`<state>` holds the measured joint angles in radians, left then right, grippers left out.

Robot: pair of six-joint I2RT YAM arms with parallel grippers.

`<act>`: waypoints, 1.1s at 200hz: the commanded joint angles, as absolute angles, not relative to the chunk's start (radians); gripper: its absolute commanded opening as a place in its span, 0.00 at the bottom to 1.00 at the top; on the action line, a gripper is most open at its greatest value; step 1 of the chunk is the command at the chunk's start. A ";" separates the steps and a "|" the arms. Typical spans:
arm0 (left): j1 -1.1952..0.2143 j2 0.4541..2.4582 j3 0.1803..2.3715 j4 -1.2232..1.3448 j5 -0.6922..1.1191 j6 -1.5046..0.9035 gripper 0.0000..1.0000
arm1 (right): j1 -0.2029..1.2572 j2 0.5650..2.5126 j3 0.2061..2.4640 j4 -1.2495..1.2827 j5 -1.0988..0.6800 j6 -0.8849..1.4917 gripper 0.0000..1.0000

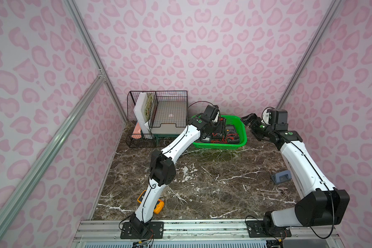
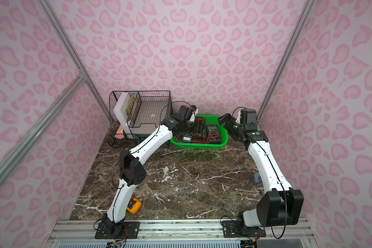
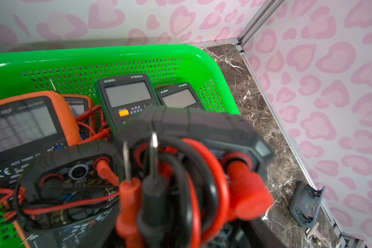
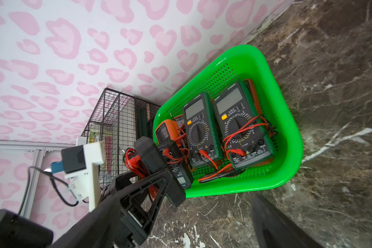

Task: Put the multimeter into the basket
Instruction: Place the multimeter in the basket.

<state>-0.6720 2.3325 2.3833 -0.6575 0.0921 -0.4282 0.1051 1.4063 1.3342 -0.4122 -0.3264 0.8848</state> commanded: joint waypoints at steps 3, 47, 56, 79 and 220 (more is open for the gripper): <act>-0.671 2.338 2.401 -0.618 0.091 -0.425 0.00 | 0.096 1.369 1.263 -0.415 -0.317 0.828 0.99; -0.672 2.350 2.406 -0.621 0.076 -0.411 0.00 | 0.063 1.274 1.127 -0.406 -0.317 0.745 0.99; -0.672 2.357 2.408 -0.620 0.074 -0.409 0.00 | 0.064 1.264 1.112 -0.407 -0.312 0.726 0.99; -0.671 2.373 2.407 -0.601 0.070 -0.410 0.00 | 0.062 1.242 1.070 -0.399 -0.307 0.695 0.99; -0.636 2.533 2.523 -0.432 -0.024 -0.465 0.41 | 0.066 1.188 0.895 -0.397 -0.322 0.658 0.99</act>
